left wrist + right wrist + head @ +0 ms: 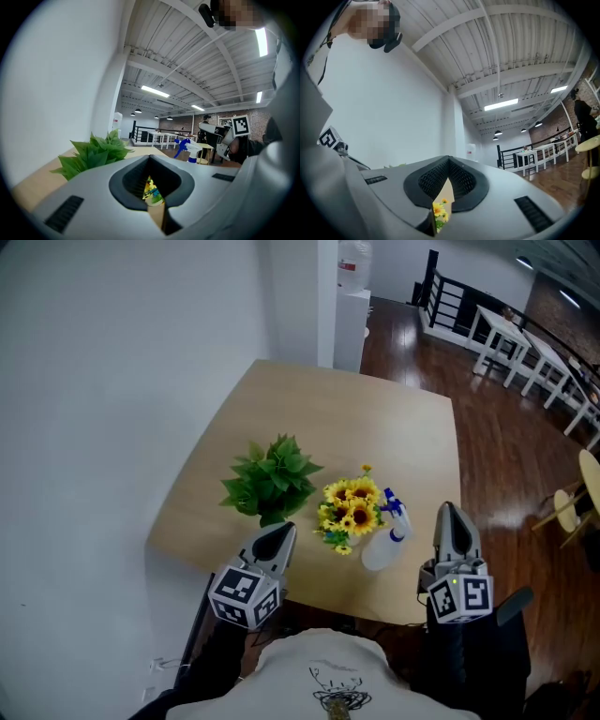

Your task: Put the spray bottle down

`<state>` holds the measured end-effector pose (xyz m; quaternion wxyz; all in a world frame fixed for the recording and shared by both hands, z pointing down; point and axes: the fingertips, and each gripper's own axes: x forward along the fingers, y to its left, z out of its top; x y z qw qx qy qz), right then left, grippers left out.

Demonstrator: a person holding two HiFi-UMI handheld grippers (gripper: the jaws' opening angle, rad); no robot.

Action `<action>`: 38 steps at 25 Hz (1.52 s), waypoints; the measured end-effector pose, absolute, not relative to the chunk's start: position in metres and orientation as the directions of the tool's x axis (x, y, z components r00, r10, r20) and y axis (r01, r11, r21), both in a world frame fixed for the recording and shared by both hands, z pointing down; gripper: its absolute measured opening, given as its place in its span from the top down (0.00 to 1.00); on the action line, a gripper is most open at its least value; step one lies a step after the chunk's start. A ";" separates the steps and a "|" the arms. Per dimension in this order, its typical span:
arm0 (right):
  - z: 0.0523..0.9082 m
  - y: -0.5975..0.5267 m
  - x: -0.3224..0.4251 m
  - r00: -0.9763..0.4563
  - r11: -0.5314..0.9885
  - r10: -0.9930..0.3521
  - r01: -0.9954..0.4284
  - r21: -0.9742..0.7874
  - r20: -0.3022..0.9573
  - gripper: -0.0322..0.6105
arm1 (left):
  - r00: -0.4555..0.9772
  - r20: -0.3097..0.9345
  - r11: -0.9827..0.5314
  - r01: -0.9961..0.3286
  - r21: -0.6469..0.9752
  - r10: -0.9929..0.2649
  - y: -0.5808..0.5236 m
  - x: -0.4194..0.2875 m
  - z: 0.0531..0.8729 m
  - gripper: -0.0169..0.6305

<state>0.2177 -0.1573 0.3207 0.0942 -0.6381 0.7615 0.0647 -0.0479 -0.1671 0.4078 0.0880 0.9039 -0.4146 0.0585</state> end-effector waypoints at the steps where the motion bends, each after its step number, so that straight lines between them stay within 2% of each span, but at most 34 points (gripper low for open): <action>1: 0.320 -0.159 0.220 -0.162 0.171 -0.961 -0.985 -0.023 -0.223 0.96 | 0.646 0.180 -0.638 -0.762 0.111 -0.741 -0.167 -0.049 0.408 0.99; 15: 0.331 -0.168 0.220 -0.192 0.198 -0.969 -0.980 -0.029 -0.154 0.96 | 0.632 0.182 -0.623 -0.774 0.111 -0.753 -0.167 -0.055 0.405 0.99; 38: 0.342 -0.177 0.219 -0.202 0.208 -0.971 -0.978 -0.032 -0.125 0.96 | 0.640 0.184 -0.634 -0.767 0.101 -0.746 -0.178 -0.054 0.404 0.99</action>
